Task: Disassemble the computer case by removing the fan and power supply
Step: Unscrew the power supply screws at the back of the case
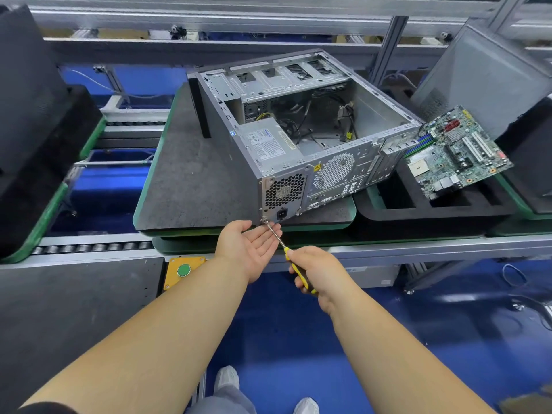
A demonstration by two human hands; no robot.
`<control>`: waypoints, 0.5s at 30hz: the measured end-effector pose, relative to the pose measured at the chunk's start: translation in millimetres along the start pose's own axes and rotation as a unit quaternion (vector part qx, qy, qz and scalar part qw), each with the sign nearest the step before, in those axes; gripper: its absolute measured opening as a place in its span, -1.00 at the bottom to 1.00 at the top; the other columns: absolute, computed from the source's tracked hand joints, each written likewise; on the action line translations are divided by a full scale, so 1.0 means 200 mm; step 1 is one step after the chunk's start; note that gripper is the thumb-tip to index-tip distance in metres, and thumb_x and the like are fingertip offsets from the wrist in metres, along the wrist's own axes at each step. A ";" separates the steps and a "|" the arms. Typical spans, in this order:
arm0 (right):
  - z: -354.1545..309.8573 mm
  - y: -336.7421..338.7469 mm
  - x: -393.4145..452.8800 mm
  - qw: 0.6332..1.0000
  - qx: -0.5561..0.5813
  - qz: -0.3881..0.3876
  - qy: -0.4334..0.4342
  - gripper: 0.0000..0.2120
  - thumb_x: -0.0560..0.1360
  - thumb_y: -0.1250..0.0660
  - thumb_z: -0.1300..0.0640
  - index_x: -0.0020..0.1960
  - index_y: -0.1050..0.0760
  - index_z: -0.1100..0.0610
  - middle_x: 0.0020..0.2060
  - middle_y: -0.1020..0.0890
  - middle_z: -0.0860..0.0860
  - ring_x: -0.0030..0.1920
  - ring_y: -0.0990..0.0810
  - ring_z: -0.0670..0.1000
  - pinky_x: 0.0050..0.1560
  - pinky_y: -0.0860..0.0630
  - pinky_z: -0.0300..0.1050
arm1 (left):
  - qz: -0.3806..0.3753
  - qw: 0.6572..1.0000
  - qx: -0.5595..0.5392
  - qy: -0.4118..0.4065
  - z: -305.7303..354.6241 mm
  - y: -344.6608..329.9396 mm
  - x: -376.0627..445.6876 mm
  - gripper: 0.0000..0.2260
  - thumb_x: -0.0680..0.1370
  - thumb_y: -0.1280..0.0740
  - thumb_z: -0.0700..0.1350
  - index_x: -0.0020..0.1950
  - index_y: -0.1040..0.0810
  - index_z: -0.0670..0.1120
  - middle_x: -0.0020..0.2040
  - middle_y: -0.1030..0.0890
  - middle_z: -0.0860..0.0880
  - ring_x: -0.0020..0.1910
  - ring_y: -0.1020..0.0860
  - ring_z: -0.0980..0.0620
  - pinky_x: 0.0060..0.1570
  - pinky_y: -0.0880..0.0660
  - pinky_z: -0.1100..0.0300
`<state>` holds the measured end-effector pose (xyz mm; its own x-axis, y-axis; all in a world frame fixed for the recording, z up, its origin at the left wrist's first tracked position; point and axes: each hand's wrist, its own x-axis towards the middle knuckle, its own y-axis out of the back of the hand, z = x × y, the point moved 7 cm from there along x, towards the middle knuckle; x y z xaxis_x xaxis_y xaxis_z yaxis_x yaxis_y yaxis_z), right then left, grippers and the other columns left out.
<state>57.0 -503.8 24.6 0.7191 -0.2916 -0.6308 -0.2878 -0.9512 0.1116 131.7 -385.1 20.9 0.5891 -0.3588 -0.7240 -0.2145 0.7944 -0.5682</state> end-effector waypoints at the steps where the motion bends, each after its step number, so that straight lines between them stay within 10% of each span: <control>1: 0.00 0.00 0.00 1.000 -0.001 0.001 0.020 -0.81 0.58 -0.34 -0.02 -0.04 -0.53 0.11 -0.26 -0.56 0.03 -0.45 -0.45 -0.06 -0.46 -0.38 -0.21 | 0.000 1.000 0.001 0.000 0.00 0.00 0.00 -0.62 0.62 -0.12 -0.05 0.14 -0.58 -0.31 0.02 -0.69 -0.22 0.05 -0.65 -0.12 0.01 -0.55 0.08; 15: 0.05 -0.03 -0.02 0.992 0.097 -0.001 -0.084 -0.63 0.65 -0.20 0.00 -0.08 -0.65 0.22 -0.33 -0.60 0.07 -0.43 -0.47 -0.07 -0.40 -0.43 -0.25 | 0.007 1.000 0.007 -0.006 -0.01 0.01 0.00 -0.64 0.63 -0.13 -0.05 0.14 -0.59 -0.28 0.02 -0.69 -0.21 0.05 -0.65 -0.11 -0.02 -0.55 0.09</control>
<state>48.6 -496.3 19.3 0.6089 -0.2540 -0.7515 -0.4153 -0.9092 -0.0292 131.0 -385.1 19.4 0.5953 -0.3412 -0.7275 -0.2130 0.8060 -0.5523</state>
